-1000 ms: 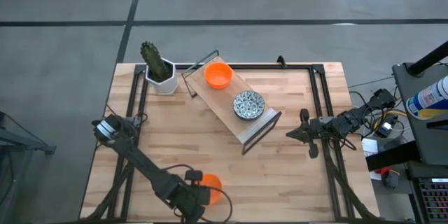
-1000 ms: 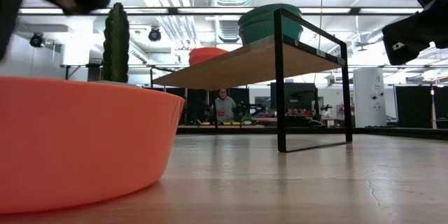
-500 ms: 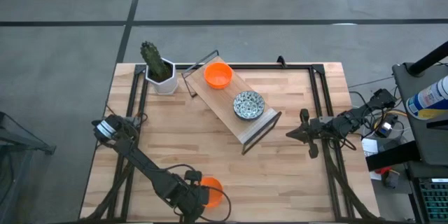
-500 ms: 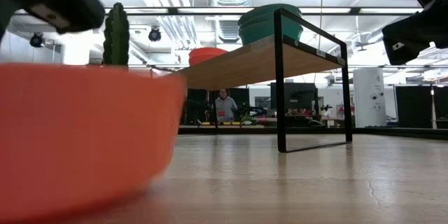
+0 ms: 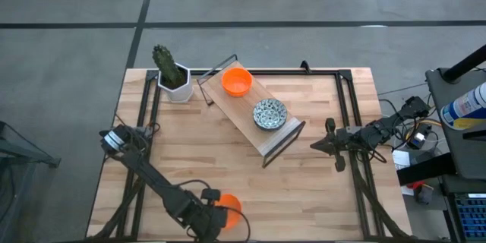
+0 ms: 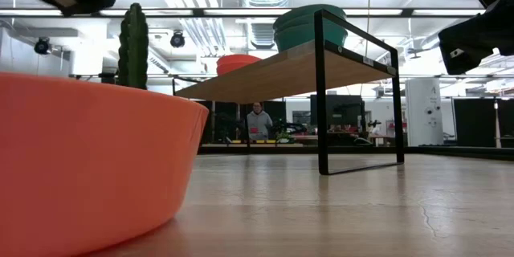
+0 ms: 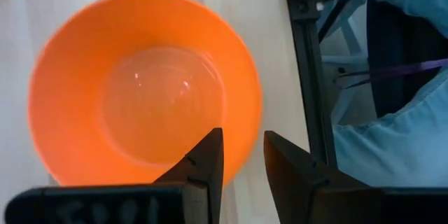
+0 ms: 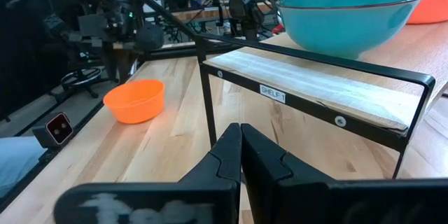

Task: Pick & Place Mini bowls
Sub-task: Stack the orange bowl on the orange bowl on the shelf

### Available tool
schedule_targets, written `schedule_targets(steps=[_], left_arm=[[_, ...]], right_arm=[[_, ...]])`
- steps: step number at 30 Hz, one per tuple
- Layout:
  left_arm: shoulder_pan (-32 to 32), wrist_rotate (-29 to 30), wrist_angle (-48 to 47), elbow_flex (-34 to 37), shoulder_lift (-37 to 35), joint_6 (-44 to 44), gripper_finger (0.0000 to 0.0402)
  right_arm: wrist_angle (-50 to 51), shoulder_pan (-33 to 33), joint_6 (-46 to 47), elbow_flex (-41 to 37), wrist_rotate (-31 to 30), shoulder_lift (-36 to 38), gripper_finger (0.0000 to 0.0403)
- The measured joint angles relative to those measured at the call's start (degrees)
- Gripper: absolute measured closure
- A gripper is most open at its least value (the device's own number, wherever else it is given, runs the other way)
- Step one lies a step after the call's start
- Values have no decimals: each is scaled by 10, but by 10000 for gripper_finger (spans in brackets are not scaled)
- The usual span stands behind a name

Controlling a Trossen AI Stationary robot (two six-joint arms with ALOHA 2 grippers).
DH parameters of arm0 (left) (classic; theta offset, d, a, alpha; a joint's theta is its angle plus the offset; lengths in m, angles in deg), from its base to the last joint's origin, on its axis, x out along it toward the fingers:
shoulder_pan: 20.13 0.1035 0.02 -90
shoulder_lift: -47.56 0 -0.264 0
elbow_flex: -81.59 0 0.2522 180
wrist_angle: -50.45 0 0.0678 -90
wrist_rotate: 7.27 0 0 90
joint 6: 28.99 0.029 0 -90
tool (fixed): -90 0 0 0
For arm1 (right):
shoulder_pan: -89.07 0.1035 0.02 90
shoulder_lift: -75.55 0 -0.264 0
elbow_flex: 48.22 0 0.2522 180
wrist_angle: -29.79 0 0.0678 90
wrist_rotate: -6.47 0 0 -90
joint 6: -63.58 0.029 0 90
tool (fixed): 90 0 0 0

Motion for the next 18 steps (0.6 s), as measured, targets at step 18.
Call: schedule_targets(steps=[18], left_arm=[[-3, 23, 63, 67, 1, 51, 306]], right_arm=[[0, 0, 0, 0, 0, 0, 394]])
